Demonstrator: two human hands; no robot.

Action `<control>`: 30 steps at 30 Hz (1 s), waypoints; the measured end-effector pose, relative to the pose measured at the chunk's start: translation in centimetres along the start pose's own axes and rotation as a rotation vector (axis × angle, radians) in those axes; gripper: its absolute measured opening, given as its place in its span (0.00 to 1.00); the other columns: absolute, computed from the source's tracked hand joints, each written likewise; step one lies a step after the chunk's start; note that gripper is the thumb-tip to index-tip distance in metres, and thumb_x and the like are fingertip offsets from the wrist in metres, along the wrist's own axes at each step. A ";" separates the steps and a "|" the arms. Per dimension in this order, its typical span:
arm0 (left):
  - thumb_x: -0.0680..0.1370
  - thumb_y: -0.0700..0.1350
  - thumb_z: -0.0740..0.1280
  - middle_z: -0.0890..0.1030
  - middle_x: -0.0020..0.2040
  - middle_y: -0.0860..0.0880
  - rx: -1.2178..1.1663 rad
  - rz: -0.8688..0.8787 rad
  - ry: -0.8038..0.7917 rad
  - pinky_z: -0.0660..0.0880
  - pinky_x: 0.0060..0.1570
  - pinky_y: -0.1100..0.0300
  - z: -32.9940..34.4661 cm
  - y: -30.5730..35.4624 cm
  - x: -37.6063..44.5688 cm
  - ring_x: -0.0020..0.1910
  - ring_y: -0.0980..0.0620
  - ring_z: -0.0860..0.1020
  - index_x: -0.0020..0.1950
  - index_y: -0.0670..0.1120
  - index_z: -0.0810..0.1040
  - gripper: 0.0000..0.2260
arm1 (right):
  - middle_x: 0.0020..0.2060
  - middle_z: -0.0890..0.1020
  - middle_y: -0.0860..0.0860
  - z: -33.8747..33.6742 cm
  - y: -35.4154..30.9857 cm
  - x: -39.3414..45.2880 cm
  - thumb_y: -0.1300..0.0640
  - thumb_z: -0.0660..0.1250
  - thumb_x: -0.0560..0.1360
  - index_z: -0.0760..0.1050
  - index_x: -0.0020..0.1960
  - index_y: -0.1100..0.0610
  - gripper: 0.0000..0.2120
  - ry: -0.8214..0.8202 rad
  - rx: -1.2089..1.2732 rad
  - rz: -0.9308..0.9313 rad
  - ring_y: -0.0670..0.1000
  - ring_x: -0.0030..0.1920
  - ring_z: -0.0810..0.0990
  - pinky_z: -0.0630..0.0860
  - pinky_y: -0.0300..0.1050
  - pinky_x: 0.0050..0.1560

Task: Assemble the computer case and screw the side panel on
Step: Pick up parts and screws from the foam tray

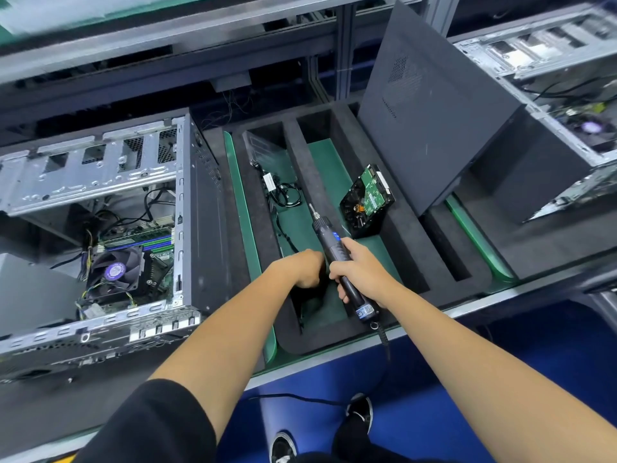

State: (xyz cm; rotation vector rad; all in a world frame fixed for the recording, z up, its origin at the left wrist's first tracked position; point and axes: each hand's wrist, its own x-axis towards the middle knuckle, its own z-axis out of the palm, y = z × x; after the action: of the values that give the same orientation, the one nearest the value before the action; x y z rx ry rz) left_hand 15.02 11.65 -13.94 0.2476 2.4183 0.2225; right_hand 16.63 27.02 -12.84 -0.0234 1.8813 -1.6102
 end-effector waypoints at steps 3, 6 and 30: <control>0.74 0.39 0.65 0.79 0.51 0.40 -0.021 -0.035 0.037 0.76 0.45 0.52 0.2 -0.1 0.2 0.45 0.42 0.77 0.54 0.39 0.75 0.10 | 0.29 0.75 0.53 0.0 0.0 0.0 0.65 0.67 0.68 0.69 0.53 0.59 0.15 -0.004 -0.001 0.001 0.57 0.24 0.74 0.74 0.46 0.25; 0.74 0.37 0.64 0.79 0.50 0.40 -0.069 -0.053 0.099 0.74 0.42 0.54 0.3 -0.1 0.3 0.42 0.44 0.76 0.53 0.38 0.75 0.09 | 0.30 0.75 0.54 0.0 -0.1 0.0 0.66 0.66 0.68 0.70 0.54 0.58 0.15 -0.005 0.007 0.004 0.57 0.25 0.74 0.74 0.47 0.26; 0.76 0.39 0.62 0.78 0.57 0.41 -0.122 -0.128 0.092 0.76 0.53 0.52 1.8 1.0 1.8 0.54 0.41 0.78 0.59 0.41 0.74 0.12 | 0.28 0.74 0.54 -0.3 0.3 0.6 0.64 0.67 0.65 0.68 0.45 0.55 0.12 -0.008 0.043 0.025 0.57 0.23 0.74 0.73 0.46 0.25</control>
State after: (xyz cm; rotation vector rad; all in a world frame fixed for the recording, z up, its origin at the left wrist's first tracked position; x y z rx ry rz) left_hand 15.01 13.20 -16.21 0.0272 2.4899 0.3283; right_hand 16.17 27.08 -13.35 0.0123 1.8334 -1.6311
